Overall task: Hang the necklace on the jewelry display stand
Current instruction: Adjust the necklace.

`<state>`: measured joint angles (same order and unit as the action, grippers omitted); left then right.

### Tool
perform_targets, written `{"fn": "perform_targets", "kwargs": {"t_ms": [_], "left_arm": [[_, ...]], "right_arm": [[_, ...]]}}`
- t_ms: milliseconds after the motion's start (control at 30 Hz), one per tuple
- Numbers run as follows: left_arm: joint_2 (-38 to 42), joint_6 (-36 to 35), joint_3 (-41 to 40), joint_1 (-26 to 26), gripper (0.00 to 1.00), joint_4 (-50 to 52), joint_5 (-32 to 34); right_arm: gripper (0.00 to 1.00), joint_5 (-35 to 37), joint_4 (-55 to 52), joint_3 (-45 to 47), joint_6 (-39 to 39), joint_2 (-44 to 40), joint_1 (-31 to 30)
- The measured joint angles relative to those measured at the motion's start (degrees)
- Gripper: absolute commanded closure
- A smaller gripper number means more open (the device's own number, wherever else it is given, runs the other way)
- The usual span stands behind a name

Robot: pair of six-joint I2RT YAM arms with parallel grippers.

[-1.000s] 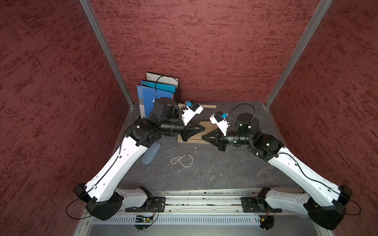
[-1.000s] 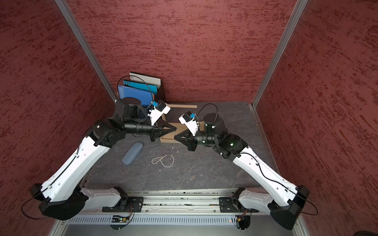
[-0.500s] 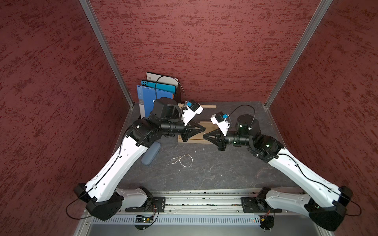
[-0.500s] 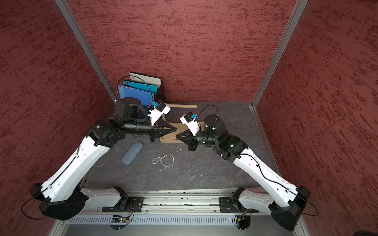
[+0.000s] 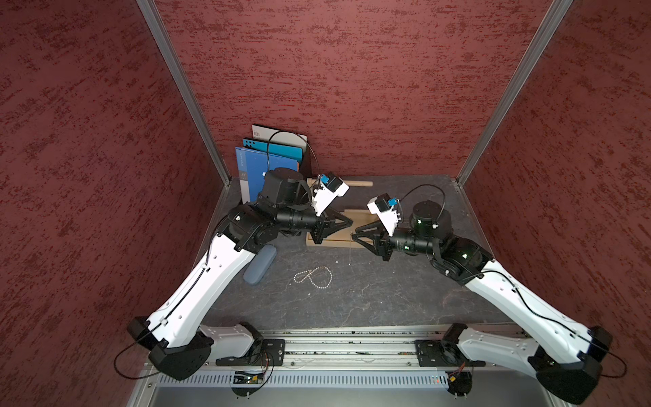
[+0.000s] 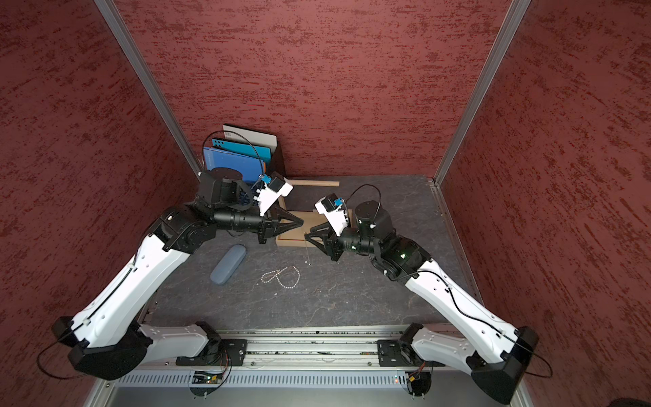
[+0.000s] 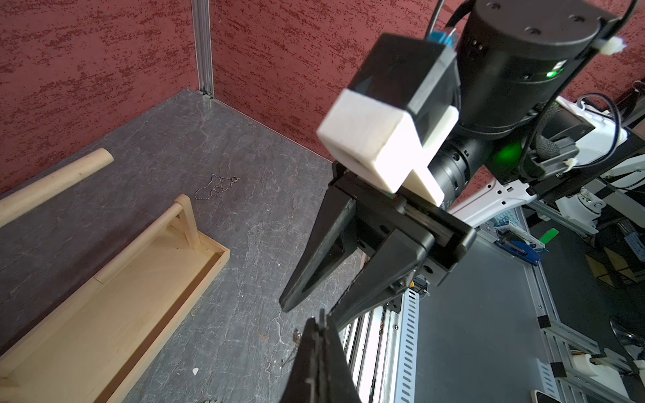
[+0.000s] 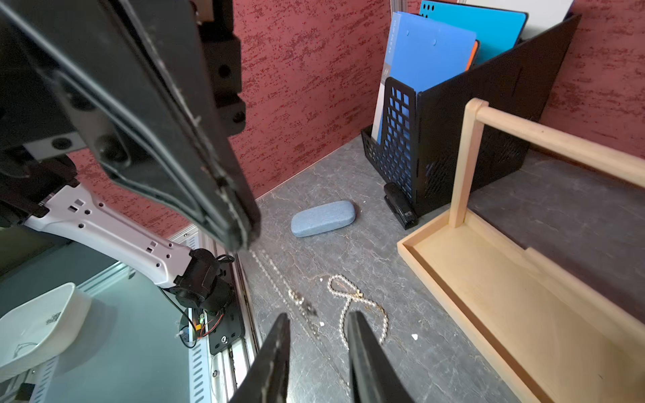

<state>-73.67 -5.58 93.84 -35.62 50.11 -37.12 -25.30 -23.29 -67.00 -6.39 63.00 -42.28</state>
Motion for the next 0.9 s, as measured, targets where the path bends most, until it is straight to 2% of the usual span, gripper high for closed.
{"fn": "perform_targets", "kwargs": {"t_ms": [467, 633, 800, 900], "left_arm": [[0.00, 0.85, 0.00, 0.00, 1.00, 0.00, -0.57], [0.00, 0.83, 0.02, 0.00, 1.00, 0.02, -0.79], [-0.04, 0.83, 0.09, 0.00, 1.00, 0.04, -0.81], [-0.04, 0.85, 0.11, 0.00, 1.00, 0.02, -1.01]], "right_arm": [[0.70, 0.00, 1.95, 0.57, 0.68, 1.05, -0.02], [0.64, -0.35, 2.93, 0.57, 0.90, 2.40, -0.04], [0.63, -0.59, 3.80, 0.52, 0.85, 2.62, -0.09], [0.58, -0.63, 3.98, 0.52, 0.85, 2.64, -0.22]]}}
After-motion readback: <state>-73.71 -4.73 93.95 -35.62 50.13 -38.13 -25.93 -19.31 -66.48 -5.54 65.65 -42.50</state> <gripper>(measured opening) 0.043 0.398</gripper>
